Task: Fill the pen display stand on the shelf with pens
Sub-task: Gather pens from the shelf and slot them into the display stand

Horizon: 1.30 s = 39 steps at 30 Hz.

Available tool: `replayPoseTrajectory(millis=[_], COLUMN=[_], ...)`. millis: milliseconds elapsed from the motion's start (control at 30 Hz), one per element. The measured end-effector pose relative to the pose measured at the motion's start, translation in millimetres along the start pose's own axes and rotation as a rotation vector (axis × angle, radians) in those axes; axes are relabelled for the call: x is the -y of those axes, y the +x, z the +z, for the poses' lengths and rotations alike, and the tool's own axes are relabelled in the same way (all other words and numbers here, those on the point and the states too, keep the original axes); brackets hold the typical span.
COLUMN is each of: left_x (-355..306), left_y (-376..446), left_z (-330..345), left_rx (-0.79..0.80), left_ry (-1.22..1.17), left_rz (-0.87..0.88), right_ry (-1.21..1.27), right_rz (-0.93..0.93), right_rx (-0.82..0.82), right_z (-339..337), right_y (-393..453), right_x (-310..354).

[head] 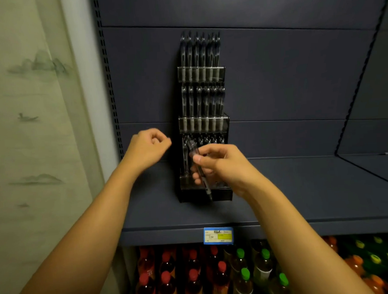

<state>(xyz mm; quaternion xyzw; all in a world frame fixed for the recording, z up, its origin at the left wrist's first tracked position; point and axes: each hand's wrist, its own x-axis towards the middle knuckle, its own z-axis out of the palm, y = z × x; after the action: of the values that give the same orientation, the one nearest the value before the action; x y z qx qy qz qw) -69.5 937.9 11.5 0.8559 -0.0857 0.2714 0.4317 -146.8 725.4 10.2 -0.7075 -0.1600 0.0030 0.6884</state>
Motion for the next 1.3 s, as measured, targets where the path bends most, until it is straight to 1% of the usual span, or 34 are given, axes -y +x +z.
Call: replayPoseTrajectory(millis=[67, 167, 267, 367, 467, 567, 800, 1033, 1100, 1300], left_x=[16.7, 36.4, 35.8, 32.3, 33.5, 34.0, 39.3, 45.9, 46.3, 45.7], left_y=[3.0, 8.5, 11.4, 15.4, 19.2, 20.2, 13.9, 8.4, 7.3, 4.8], left_z=[6.4, 15.2, 17.4, 16.7, 15.0, 14.4, 19.3, 18.0, 18.0, 14.9], left_rx=[0.118, 0.31, 0.403, 0.482, 0.539, 0.541, 0.572, 0.587, 0.587, 0.596], left_ry=[0.216, 0.434, 0.592, 0.679, 0.705, 0.689, 0.713, 0.691, 0.683, 0.661], left_rz=[-0.048, -0.082, -0.048, -0.017, -0.003, 0.021, 0.028, 0.017, 0.021, 0.025], right_ry=[0.007, -0.039, -0.117, -0.144, -0.263, -0.369, -0.465, -0.502, -0.553, -0.705], right_rz=[-0.062, -0.109, -0.135, -0.15, -0.187, -0.211, -0.197, -0.117, -0.079, 0.019], right_rx=[-0.055, -0.173, -0.279, -0.351, -0.414, -0.425, -0.428, -0.422, -0.424, -0.36], right_z=[-7.5, -14.6, -19.7, -21.7, -21.4, -18.8, -13.4, -12.9, -13.0, -6.9], right_y=[7.9, 21.6, 32.1, 37.2, 42.6, 47.9, 55.3, 60.2, 62.1, 61.3], right_x=[5.4, 9.4, 11.5, 12.7, 10.7, 7.1, 9.2, -2.3, -7.2, -21.1])
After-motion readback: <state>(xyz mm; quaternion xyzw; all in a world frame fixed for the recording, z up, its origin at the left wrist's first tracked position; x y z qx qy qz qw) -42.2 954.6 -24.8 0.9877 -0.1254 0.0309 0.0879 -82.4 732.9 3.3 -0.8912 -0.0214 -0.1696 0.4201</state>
